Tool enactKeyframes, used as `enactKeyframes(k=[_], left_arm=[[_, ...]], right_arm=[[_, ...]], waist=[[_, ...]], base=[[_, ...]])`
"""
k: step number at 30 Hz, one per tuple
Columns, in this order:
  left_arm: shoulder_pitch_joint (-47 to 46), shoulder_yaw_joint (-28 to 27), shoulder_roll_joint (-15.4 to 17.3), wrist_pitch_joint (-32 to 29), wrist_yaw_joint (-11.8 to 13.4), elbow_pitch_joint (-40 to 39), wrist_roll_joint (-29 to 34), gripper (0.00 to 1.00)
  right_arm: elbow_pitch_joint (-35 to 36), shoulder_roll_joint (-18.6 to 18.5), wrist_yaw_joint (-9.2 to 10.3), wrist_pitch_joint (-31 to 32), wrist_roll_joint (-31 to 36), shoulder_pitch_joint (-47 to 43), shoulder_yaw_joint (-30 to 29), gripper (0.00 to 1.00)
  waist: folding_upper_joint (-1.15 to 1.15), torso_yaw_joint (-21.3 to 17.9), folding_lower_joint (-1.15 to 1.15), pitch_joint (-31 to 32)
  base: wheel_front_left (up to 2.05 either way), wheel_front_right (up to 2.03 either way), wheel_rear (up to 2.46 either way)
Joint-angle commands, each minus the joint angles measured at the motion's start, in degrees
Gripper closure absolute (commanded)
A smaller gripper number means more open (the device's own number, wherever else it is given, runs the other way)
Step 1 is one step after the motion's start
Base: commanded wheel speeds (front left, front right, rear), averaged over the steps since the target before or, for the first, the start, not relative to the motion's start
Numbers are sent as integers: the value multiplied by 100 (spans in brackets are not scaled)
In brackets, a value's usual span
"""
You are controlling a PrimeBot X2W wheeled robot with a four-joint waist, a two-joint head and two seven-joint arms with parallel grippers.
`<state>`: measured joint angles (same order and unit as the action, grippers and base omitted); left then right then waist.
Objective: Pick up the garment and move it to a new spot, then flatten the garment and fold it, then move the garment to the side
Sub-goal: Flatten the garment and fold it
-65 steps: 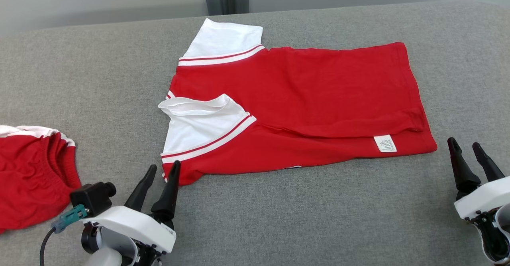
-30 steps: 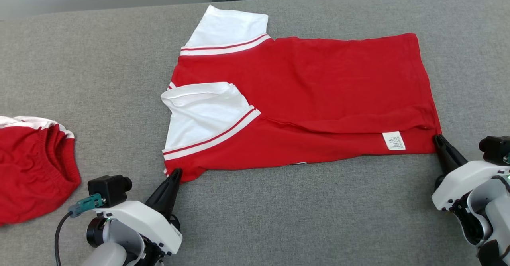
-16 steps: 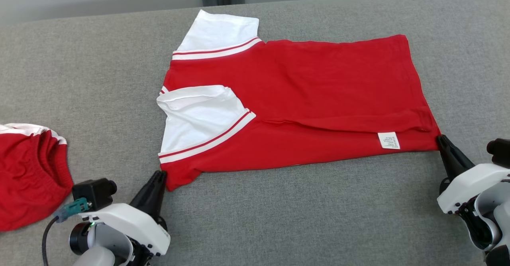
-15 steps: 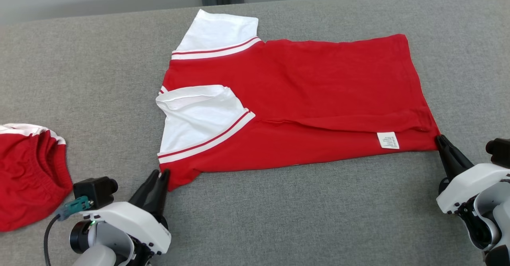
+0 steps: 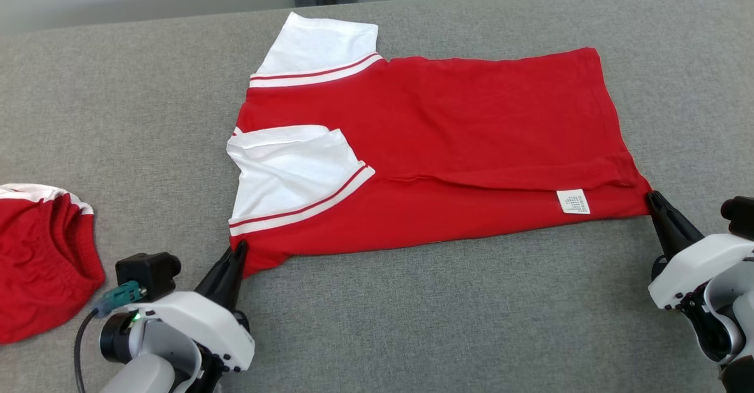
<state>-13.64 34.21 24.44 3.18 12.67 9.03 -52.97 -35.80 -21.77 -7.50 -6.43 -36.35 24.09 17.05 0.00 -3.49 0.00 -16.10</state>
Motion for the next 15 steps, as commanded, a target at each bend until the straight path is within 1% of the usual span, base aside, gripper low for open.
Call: enactKeyframes(k=[1, 6, 9, 11, 15], left_arm=[[83, -32, 68, 40, 12, -37, 18, 100], [470, -119, 318, -13, -22, -577, -174, 100], [743, -103, 451, -138, -49, -947, -295, 100], [893, -97, 550, -185, -12, -1152, -341, 100], [1189, -19, 602, -324, 87, -1507, -440, 100]], right_arm=[[1, -63, 2, -16, -44, -54, -26, 100], [143, -215, 2, 78, -303, -358, -73, 100], [356, -385, 2, 323, -610, -701, -24, 100], [571, -501, 2, 440, -811, -916, -81, 100], [988, -724, 2, 664, -966, -1381, -155, 100]], waist=[[0, 11, 0, 11], [0, 129, 0, 75], [0, 209, 0, 120], [0, 240, 0, 149], [0, 279, 0, 209]], base=[[0, 0, 0], [0, 0, 0], [0, 0, 0], [0, 0, 0], [0, 0, 0]])
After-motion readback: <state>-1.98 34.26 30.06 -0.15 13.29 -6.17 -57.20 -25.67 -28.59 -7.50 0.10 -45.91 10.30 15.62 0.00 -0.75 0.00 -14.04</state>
